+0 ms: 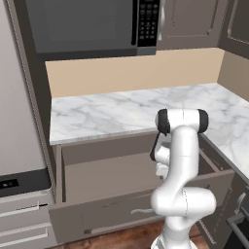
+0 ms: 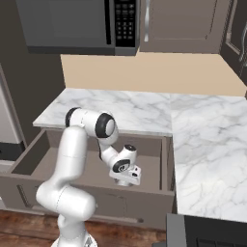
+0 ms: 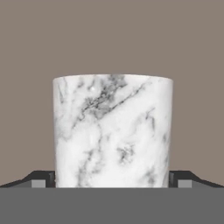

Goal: Restock the sink supplies by placing the sponge and soap dispenser on the counter and next to the sink. Make sure the soap dispenser is upright.

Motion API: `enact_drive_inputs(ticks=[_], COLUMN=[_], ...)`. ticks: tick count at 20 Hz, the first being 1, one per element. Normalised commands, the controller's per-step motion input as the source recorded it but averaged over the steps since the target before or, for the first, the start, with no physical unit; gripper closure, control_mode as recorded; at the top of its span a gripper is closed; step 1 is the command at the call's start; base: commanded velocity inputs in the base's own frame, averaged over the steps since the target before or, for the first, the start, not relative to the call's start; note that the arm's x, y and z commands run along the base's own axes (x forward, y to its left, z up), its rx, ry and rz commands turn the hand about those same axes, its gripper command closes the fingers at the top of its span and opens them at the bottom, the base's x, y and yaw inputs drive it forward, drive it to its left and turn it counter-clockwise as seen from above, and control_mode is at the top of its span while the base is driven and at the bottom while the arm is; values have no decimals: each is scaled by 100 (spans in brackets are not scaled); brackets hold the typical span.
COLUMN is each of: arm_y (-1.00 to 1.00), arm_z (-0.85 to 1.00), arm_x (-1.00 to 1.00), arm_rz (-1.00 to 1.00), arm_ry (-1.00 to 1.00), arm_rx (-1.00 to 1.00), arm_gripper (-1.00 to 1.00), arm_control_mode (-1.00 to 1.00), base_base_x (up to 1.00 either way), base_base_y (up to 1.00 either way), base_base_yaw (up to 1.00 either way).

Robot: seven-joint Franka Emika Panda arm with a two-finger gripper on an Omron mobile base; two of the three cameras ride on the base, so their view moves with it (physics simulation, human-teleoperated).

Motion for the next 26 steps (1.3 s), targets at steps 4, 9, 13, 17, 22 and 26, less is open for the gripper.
enact_drive_inputs(ticks=[4, 9, 13, 17, 22, 26], arm_y=[0, 0, 0, 1, 0, 0], arm_z=[-25, -20, -6, -4, -1, 0], arm_x=[0, 0, 0, 0, 0, 0], arm_rz=[0, 0, 0, 0, 0, 0], arm_ry=[0, 0, 2, 2, 1, 0], arm_rx=[0, 0, 0, -1, 0, 0], arm_gripper=[100, 100, 100, 100, 100, 100], arm_control_mode=[-100, -100, -100, -100, -100, -100], base_base_x=[0, 0, 0, 0, 0, 0], base_base_y=[0, 0, 0, 0, 0, 0], base_base_yaw=[0, 0, 0, 0, 0, 0])
